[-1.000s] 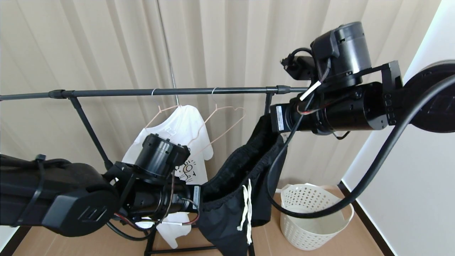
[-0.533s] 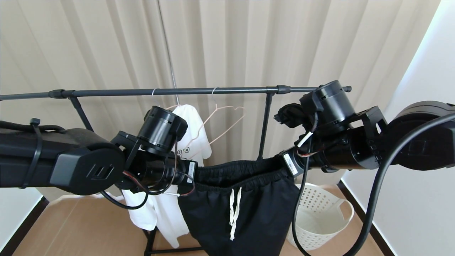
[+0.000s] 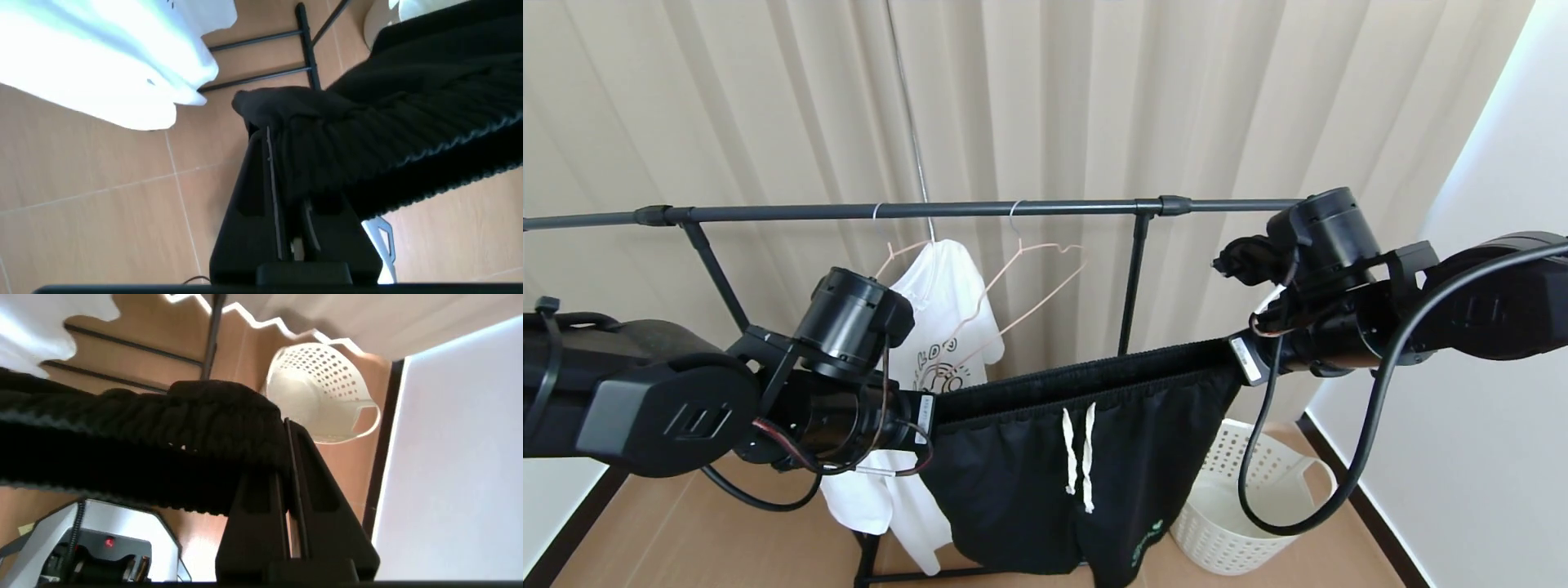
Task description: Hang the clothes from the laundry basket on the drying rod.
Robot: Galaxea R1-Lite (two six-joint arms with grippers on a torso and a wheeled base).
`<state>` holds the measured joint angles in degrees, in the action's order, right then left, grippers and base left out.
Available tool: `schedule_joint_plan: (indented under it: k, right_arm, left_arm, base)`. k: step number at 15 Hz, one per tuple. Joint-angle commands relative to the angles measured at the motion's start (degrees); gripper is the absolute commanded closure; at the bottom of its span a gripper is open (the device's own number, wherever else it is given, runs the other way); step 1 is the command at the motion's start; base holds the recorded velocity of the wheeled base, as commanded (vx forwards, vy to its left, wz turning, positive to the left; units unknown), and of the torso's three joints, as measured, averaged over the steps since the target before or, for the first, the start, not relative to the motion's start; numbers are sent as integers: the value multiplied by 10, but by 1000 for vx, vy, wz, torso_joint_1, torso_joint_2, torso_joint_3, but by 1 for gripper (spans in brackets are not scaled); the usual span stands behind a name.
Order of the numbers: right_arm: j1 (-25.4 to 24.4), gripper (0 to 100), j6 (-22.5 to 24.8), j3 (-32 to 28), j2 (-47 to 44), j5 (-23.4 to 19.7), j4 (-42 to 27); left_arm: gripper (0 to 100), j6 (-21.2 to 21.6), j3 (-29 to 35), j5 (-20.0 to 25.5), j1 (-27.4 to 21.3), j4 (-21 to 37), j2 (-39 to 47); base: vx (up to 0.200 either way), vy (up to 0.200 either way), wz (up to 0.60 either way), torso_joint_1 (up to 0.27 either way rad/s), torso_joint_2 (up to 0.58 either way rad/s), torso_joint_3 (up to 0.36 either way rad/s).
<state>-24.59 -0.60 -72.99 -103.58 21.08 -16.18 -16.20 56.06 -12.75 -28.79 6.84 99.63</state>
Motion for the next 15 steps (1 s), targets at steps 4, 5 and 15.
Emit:
schedule_joint_plan:
  k: [4,5,15]
  right_arm:
    - [35,100,2,52,51,-2,23]
    - [27,100,3,70,66,-2,23]
    - [-158,100,-17,248,189,-46,25]
  left_arm:
    - [100,1,-14,7,-5,-29,-26]
    - [100,5,1,15,-20,-37,-23]
    - [100,60,280,98,-43,-36,139]
  base:
    - [0,0,0,0,0,0]
    - [0,0,0,0,0,0]
    - [0,0,0,0,0,0]
